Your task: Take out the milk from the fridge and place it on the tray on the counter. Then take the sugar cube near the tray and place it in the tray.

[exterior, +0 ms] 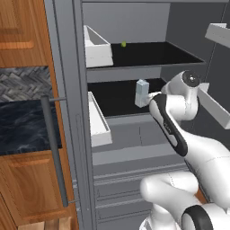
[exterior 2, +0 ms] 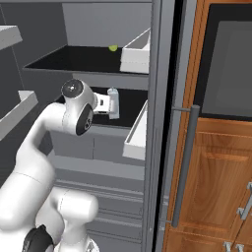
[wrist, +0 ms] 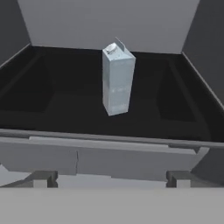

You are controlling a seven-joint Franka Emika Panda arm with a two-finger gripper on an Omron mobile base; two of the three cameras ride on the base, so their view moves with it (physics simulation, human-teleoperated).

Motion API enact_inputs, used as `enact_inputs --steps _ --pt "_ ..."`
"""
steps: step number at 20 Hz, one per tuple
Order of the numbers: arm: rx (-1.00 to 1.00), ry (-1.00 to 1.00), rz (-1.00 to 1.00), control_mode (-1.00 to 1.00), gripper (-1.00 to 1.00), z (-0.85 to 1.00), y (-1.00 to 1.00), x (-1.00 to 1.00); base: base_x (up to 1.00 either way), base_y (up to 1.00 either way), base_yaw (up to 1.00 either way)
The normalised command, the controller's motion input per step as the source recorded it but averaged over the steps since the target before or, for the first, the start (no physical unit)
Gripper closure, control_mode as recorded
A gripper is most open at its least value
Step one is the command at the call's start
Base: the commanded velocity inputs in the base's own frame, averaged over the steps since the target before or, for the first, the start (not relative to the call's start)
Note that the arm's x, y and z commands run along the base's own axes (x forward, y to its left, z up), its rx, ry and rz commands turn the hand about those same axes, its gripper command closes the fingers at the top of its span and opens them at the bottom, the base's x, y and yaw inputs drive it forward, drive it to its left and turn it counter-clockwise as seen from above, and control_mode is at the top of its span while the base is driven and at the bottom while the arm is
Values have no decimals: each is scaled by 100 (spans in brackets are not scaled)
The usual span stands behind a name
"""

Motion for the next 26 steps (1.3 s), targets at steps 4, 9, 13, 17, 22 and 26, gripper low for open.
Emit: enact_inputs --steps 4,9,13,17,22,26 --pt "6 0 11 -100 -100 0 -2 49 0 0 0" --pt "1 -9 8 -100 -100 0 0 43 0 0 0" --pt "0 -26 0 -100 -100 0 0 11 0 0 0" --pt "0 -19 0 -100 -100 0 0 17 0 0 0" --pt "0 -2 5 -100 -100 0 -4 31 0 0 0" --pt "0 0 4 -100 -100 -4 -14 44 0 0 0"
